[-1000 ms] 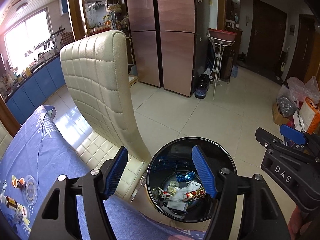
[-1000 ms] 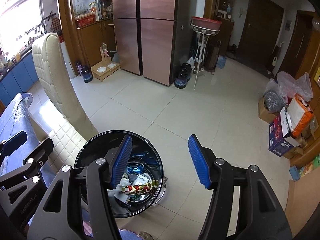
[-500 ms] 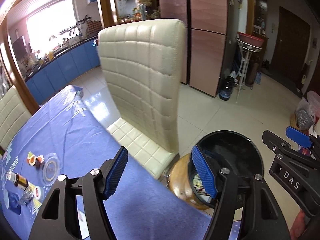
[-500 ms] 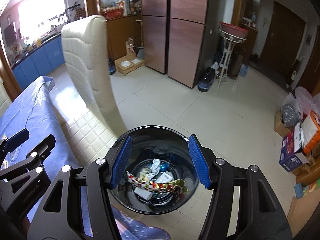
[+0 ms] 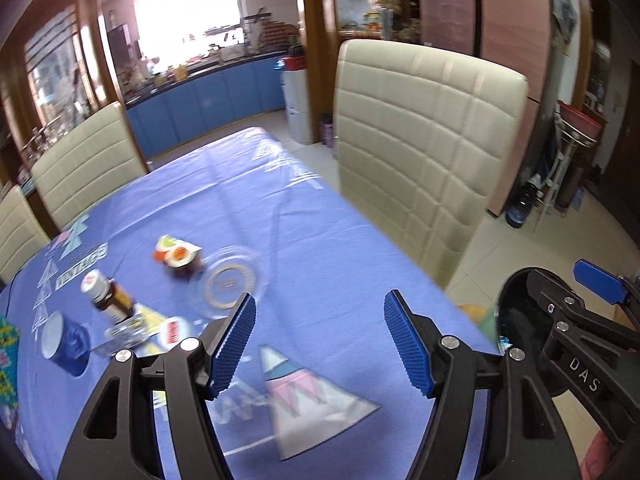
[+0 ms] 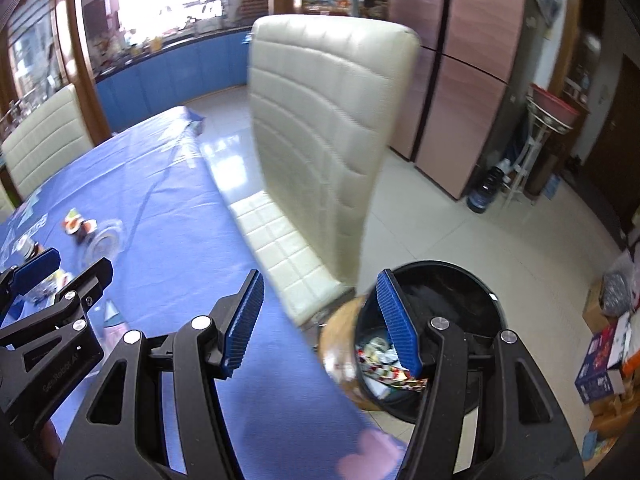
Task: Collect trash
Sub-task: 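Move both tools back to the table toward the blue cup and white lid, then grasp the white lid with the right tool while the left tool grasps the blue cup, then carry the white lid and blue cup over the bin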
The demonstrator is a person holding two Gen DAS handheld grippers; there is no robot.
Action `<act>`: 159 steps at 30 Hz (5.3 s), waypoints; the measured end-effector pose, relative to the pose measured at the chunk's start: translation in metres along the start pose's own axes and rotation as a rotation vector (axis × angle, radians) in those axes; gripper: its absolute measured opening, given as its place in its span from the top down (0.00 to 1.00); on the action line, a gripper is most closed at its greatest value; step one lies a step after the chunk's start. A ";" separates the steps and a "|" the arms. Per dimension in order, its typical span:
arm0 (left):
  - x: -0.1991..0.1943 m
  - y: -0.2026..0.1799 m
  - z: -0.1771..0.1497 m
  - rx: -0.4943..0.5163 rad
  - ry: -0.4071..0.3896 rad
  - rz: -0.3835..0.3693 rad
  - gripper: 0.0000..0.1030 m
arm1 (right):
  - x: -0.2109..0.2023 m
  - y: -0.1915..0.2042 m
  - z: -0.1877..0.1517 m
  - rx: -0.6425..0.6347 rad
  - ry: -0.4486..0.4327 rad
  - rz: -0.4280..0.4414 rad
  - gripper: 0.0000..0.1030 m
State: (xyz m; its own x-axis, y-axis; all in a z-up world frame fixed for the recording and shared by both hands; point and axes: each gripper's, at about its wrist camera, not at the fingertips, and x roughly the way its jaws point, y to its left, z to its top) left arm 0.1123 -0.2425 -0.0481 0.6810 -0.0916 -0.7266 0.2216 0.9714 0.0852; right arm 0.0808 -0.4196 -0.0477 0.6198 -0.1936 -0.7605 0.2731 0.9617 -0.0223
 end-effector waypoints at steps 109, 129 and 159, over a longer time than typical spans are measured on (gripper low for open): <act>0.011 0.218 -0.093 -0.150 0.062 0.205 0.23 | 0.005 0.250 -0.039 -0.386 0.018 0.273 0.60; -0.018 0.054 -0.051 0.086 -0.036 -0.032 0.23 | -0.040 0.090 -0.036 -0.177 -0.043 0.069 0.60; -0.010 -0.123 0.000 0.283 -0.085 -0.227 0.23 | -0.029 -0.084 -0.015 0.033 -0.075 -0.114 0.59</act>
State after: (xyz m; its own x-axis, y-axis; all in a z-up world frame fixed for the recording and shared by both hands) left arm 0.0785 -0.3614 -0.0517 0.6454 -0.3274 -0.6901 0.5498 0.8263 0.1222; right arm 0.0292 -0.4921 -0.0337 0.6366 -0.3161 -0.7035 0.3683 0.9260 -0.0829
